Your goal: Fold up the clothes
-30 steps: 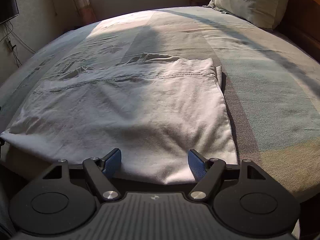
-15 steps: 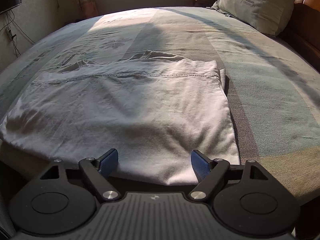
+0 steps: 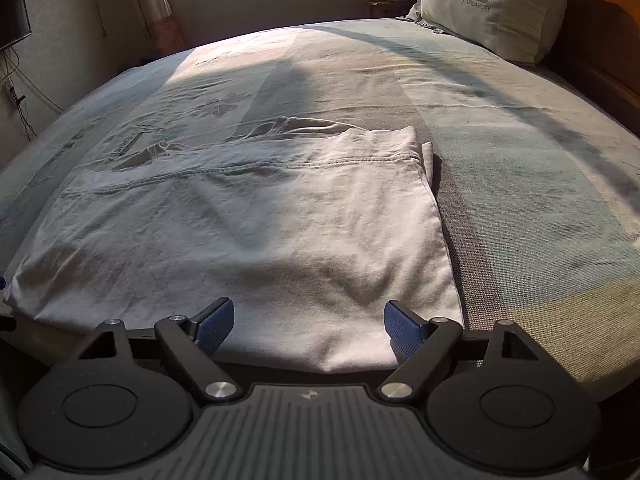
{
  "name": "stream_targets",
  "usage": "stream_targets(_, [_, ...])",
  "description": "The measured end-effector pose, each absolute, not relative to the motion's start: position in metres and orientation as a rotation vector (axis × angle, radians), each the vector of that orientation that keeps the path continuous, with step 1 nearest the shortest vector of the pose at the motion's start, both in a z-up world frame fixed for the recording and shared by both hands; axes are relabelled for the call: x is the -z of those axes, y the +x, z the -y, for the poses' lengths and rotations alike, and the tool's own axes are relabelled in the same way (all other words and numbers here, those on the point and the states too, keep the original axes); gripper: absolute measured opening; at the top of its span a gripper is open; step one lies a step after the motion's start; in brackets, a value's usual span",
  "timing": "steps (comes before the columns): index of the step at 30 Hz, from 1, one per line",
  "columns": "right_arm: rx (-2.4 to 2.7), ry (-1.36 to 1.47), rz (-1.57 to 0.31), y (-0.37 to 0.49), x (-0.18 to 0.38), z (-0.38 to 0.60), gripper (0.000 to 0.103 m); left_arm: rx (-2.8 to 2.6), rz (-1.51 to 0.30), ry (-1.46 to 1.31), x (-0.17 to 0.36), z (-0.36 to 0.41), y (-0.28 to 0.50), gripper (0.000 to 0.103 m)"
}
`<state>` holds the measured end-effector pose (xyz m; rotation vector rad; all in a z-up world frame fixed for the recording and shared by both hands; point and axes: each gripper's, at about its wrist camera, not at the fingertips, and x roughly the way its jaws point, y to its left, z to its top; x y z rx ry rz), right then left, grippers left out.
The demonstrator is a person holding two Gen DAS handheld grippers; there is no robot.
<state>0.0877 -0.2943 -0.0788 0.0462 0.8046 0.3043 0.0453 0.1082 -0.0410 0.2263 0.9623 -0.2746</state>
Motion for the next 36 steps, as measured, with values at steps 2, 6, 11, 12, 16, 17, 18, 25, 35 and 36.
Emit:
stream_targets(2, [-0.311,0.026,-0.775,0.091,0.073,0.291,0.093,0.305,-0.900,0.201,0.028,-0.100,0.061,0.091])
stream_targets(6, [-0.328,0.037,-0.746,0.104,0.075,0.288,0.093,0.373,-0.845,0.153,0.027,-0.074,0.098,0.092])
stream_targets(11, [-0.309,0.100,-0.800,0.108,0.096,0.295,0.093,0.395,-0.957,0.058,0.073,-0.060,0.125,0.093])
stream_targets(12, [-0.307,0.103,-0.797,0.104,0.099,0.298,0.094,0.386,-0.957,0.061,0.082,-0.060,0.124,0.097])
stream_targets(16, [-0.309,0.107,-0.766,0.090,0.105,0.305,0.100,0.399,-0.924,0.102,0.085,-0.056,0.114,0.102])
stream_targets(17, [-0.306,0.113,-0.765,0.089,0.105,0.306,0.100,0.390,-0.929,0.109,0.084,-0.055,0.114,0.102])
stream_targets(18, [-0.299,0.114,-0.765,0.089,0.104,0.305,0.101,0.369,-0.938,0.105,0.081,-0.054,0.115,0.102])
stream_targets(25, [-0.264,0.032,-0.684,0.098,0.088,0.293,0.103,0.309,-0.868,0.083,0.062,-0.057,0.126,0.102])
stream_targets(35, [-0.217,0.091,-0.711,0.120,0.111,0.307,0.103,0.149,-0.898,-0.144,0.069,-0.109,0.158,0.102])
stream_targets(36, [-0.215,0.094,-0.708,0.121,0.112,0.307,0.103,0.158,-0.882,-0.144,0.064,-0.109,0.161,0.102])
